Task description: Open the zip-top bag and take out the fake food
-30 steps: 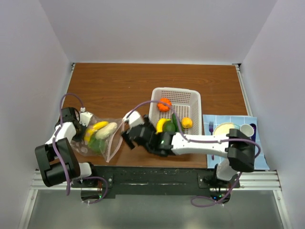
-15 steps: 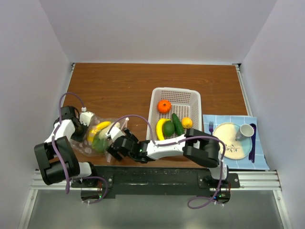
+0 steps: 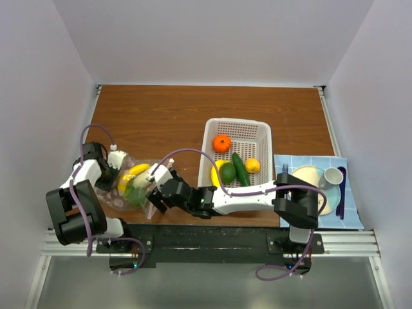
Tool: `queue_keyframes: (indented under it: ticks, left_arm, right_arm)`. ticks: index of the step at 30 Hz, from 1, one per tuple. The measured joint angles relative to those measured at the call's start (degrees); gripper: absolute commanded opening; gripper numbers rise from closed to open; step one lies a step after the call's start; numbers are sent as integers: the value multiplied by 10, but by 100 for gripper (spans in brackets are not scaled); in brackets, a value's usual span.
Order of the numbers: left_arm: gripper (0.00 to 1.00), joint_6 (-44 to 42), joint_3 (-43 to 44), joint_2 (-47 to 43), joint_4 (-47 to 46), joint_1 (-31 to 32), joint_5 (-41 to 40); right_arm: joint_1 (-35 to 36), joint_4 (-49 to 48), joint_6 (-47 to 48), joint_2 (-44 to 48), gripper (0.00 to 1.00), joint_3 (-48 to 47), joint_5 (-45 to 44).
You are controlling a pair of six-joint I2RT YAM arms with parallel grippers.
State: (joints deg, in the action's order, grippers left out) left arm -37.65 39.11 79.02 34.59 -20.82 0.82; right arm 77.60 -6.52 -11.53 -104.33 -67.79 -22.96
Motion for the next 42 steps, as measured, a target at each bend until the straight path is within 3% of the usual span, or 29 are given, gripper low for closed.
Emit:
queue_keyframes:
  ticks: [25, 33, 38, 42]
  left_arm:
    - [0, -3, 0, 8, -24, 4, -26]
    - [0, 8, 0, 8, -26, 10, -37]
    - [0, 12, -2, 8, -29, 14, -45]
    - [0, 21, -3, 8, -31, 23, -54]
  right_arm:
    - [-40, -40, 17, -111, 78, -60, 37]
    - [-31, -99, -3, -149, 99, -58, 161]
    - [-26, -148, -19, -157, 99, -60, 257]
    - [-22, -170, -30, -180, 99, -75, 285]
